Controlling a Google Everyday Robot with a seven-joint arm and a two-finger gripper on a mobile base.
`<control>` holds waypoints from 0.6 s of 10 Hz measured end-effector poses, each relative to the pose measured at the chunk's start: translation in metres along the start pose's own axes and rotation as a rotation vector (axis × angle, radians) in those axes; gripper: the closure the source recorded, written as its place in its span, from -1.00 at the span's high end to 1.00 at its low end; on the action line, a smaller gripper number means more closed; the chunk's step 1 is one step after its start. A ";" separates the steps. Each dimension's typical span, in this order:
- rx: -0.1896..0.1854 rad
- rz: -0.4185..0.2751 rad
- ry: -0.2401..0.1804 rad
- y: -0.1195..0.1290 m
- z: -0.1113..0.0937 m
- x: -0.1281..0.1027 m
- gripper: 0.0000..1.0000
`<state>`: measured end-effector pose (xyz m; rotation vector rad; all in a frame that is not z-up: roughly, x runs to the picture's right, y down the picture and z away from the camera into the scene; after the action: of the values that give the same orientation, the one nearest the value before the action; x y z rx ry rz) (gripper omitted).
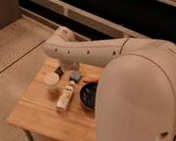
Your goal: Pick up the ceramic cup
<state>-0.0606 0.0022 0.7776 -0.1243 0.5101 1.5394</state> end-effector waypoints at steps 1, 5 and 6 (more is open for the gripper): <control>0.020 -0.025 0.007 0.007 0.005 -0.008 0.30; -0.113 -0.050 0.029 0.063 0.016 -0.026 0.30; -0.212 -0.015 0.039 0.081 0.016 -0.028 0.30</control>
<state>-0.1338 -0.0133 0.8220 -0.3212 0.3745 1.5761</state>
